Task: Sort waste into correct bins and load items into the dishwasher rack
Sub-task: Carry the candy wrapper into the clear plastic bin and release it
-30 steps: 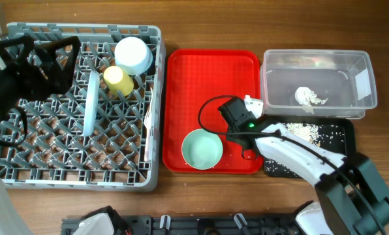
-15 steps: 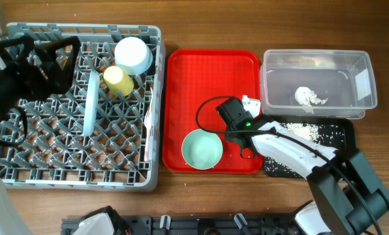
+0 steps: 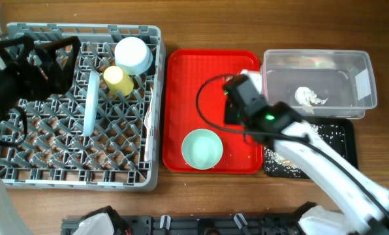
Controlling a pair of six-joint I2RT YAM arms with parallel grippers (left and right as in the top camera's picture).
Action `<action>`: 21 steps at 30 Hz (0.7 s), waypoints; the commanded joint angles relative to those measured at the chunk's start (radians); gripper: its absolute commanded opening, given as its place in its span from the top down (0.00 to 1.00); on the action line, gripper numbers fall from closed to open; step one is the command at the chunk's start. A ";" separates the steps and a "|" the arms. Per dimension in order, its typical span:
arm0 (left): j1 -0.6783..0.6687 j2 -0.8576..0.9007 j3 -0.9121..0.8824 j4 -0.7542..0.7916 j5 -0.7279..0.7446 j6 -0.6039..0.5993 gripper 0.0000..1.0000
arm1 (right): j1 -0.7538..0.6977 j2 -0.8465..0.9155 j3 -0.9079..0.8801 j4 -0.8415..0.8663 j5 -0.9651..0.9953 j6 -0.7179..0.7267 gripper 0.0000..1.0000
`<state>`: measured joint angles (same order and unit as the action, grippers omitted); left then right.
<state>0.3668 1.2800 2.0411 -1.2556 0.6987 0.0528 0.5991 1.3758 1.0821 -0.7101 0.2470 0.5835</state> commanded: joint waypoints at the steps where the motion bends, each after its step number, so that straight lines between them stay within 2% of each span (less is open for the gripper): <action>1: -0.002 -0.001 0.001 0.003 0.011 -0.009 0.00 | -0.045 -0.088 0.034 0.006 0.164 -0.031 0.96; 4: -0.002 -0.001 0.001 0.003 0.011 -0.009 0.00 | -0.107 -0.103 0.033 0.006 0.233 -0.031 0.96; 9: -0.002 -0.001 0.001 0.003 0.011 -0.009 0.00 | -0.261 -0.067 0.024 0.063 0.240 -0.032 0.96; 14: -0.002 -0.001 0.001 0.003 0.011 -0.009 0.00 | -0.394 0.035 0.024 0.126 0.207 -0.031 0.96; 19: -0.002 -0.001 0.001 0.003 0.011 -0.009 0.00 | -0.470 0.177 0.024 0.162 0.136 -0.035 0.95; 20: -0.002 -0.001 0.001 0.003 0.011 -0.009 0.00 | -0.477 0.202 0.024 0.167 0.137 -0.035 0.92; 21: -0.002 -0.001 0.001 0.003 0.011 -0.009 0.00 | -0.483 0.222 0.024 0.172 0.137 -0.035 0.82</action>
<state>0.3668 1.2800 2.0411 -1.2560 0.6987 0.0528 0.1375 1.5234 1.1107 -0.5522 0.4171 0.5613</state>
